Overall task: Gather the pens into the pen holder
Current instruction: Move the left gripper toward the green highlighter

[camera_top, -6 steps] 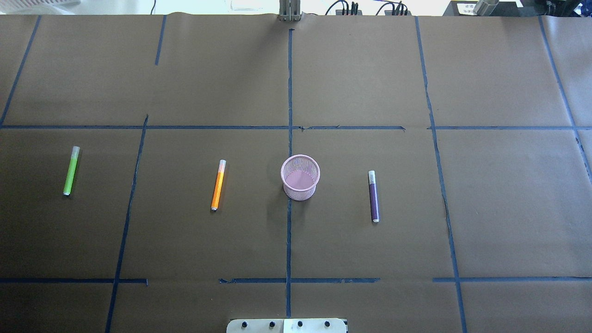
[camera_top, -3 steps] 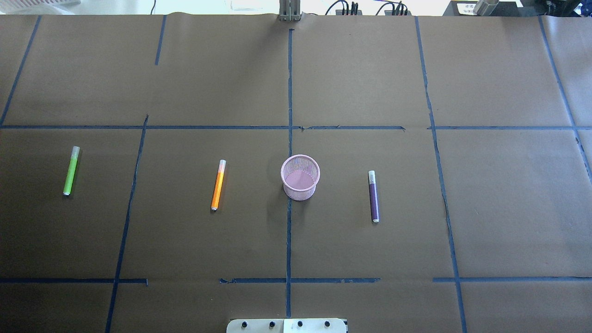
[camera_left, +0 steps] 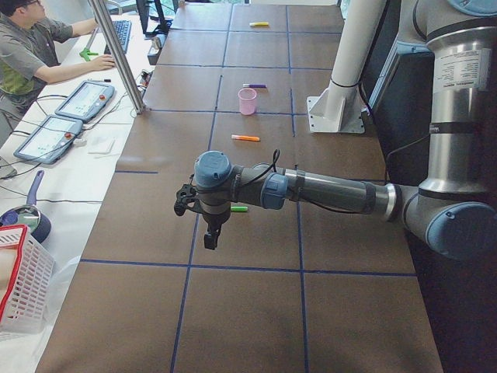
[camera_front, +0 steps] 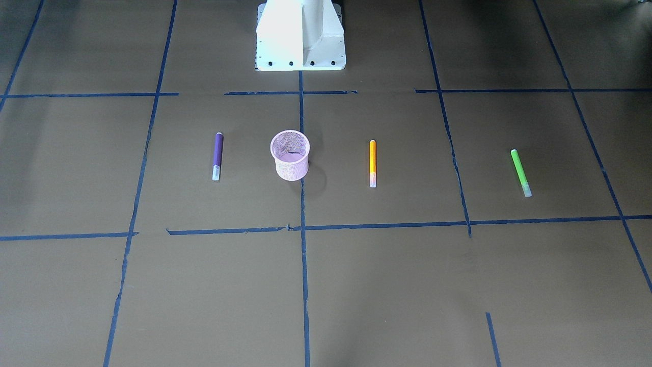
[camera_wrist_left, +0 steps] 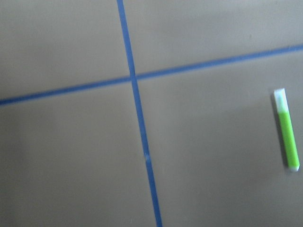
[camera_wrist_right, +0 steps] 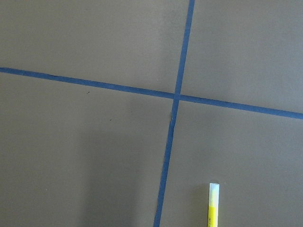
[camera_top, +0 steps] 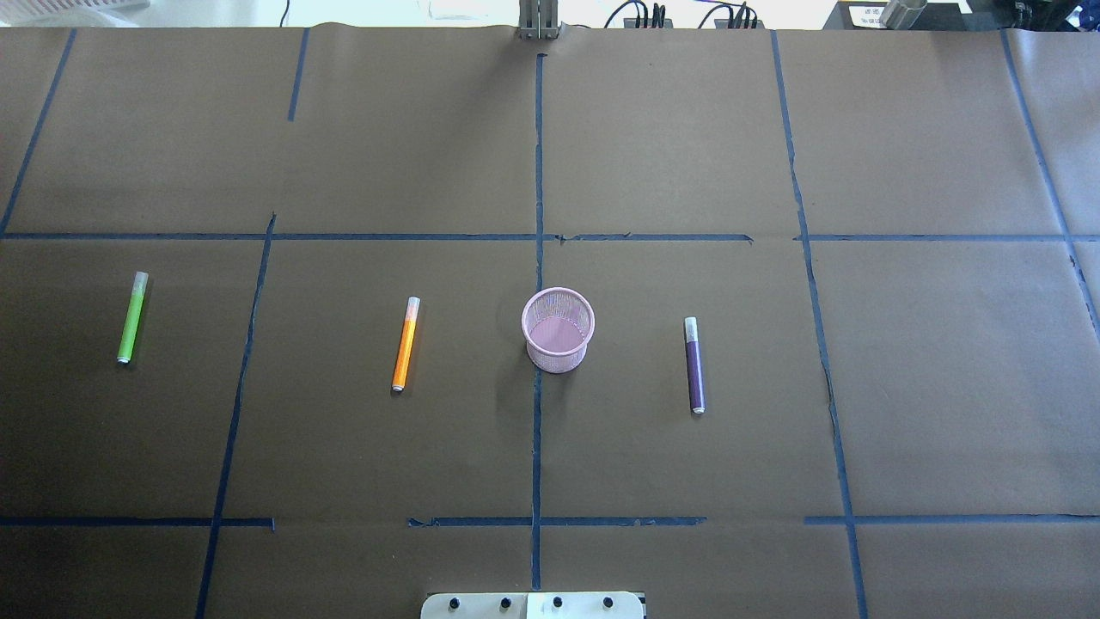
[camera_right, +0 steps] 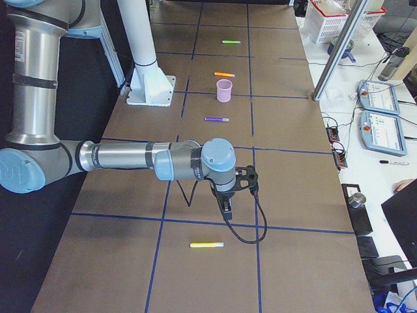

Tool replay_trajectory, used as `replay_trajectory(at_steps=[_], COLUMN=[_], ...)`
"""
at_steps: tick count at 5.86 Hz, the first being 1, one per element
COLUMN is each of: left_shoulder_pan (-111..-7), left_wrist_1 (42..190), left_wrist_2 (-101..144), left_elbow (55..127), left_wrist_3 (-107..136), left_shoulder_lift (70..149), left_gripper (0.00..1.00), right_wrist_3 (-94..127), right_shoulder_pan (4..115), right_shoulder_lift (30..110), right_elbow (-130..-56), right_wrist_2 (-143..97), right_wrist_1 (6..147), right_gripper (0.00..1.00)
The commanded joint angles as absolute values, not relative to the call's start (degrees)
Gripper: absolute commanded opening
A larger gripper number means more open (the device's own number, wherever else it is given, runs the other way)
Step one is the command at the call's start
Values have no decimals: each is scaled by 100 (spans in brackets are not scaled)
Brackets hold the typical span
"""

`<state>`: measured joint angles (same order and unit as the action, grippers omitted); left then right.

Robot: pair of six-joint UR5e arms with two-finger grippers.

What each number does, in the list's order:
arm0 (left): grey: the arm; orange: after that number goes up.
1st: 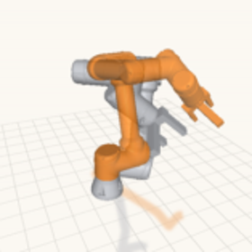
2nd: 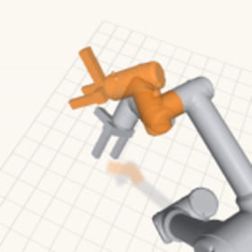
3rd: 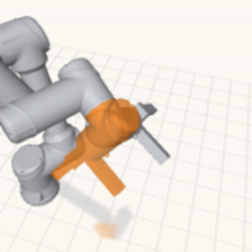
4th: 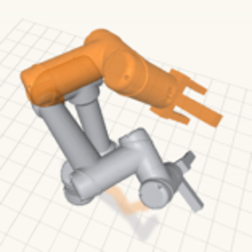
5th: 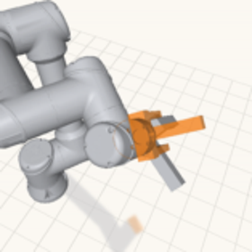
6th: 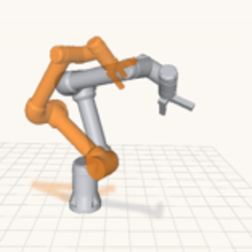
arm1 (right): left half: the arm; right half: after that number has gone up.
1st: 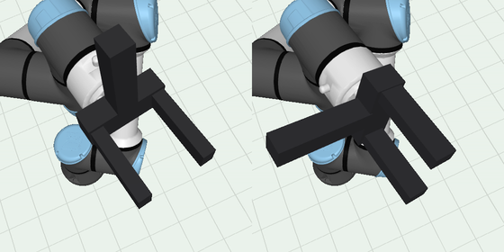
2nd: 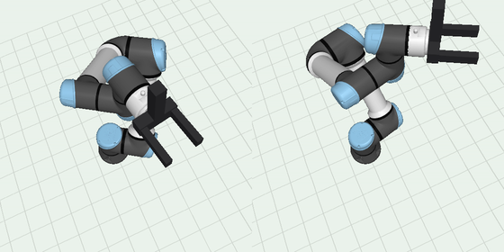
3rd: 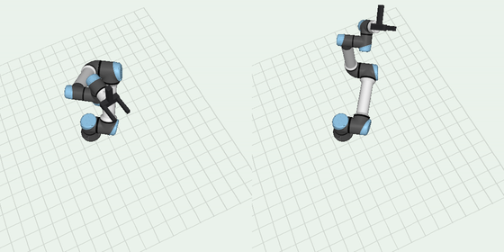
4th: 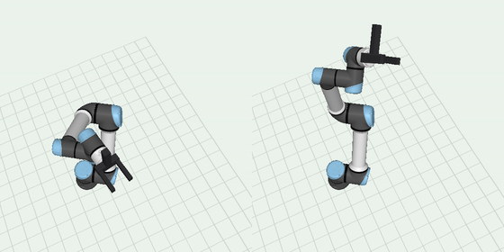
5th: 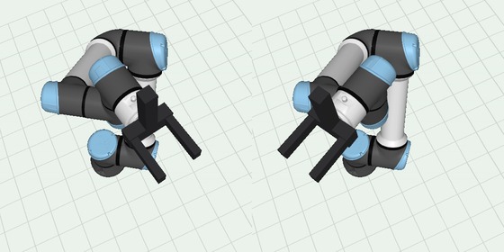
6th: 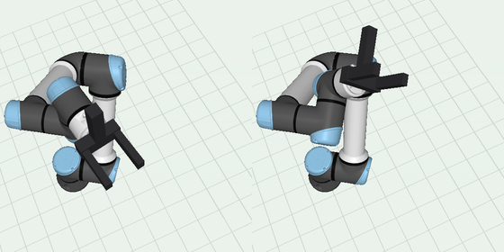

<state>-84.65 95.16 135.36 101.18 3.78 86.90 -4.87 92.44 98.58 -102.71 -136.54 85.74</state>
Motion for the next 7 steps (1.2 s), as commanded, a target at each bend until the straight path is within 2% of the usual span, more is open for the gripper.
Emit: replay_trajectory(at_steps=[1,3,4,6,7], left_shoulder_pan=[-7337,-6017,-5855,-5460,-5336], left_wrist_1=[10821,12789,12849,12841,12841], left_wrist_2=[13265,11897,11883,11865,11865], left_elbow=[9811,8830,8502,8552,8552], left_wrist_3=[2570,4843,5052,5142,5159], left_shoulder_lift=[8771,9137,9454,9519,9519], left_gripper=[100,100,100,100,96], right_wrist_3=[-361,-325,-325,-334,-343], right_shoulder_pan=[9114,9053,9053,9053,9053], right_shoulder_lift=[9861,9861,9870,9870,9870], right_elbow=[-10248,-10239,-10239,-10239,-10231], right_wrist_2=[-13728,-13729,-13729,-13729,-13729], right_wrist_1=[8534,8517,8517,8508,8508], right_gripper=[100,100,100,100,100])
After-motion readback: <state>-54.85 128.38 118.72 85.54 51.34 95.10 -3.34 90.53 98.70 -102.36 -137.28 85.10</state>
